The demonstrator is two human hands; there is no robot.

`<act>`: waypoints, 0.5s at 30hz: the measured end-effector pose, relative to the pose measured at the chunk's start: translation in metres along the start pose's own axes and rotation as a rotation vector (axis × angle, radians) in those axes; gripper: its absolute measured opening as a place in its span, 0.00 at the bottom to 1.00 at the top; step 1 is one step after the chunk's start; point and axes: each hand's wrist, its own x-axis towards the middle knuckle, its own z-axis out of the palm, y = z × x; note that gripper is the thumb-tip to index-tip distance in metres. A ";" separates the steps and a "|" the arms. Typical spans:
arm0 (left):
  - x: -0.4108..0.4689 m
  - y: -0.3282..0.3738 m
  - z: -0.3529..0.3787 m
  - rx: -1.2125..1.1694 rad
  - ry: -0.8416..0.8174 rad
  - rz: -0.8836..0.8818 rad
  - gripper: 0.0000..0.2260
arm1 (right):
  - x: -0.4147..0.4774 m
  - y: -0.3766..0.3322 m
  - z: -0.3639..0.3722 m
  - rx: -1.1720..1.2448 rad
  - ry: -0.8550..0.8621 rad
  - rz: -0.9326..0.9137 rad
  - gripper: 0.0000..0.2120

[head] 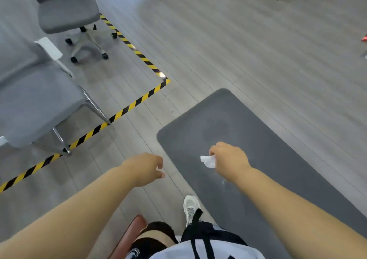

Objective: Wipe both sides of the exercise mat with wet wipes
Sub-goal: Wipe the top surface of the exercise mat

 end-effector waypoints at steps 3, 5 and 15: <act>0.031 -0.015 -0.024 -0.059 -0.042 0.014 0.15 | 0.028 0.009 -0.005 -0.031 -0.037 0.055 0.13; 0.053 -0.029 -0.038 -0.088 -0.061 0.027 0.14 | 0.047 0.015 -0.007 -0.014 -0.037 0.104 0.14; 0.204 -0.118 -0.127 0.196 -0.172 0.151 0.14 | 0.177 -0.008 0.011 0.186 0.042 0.435 0.17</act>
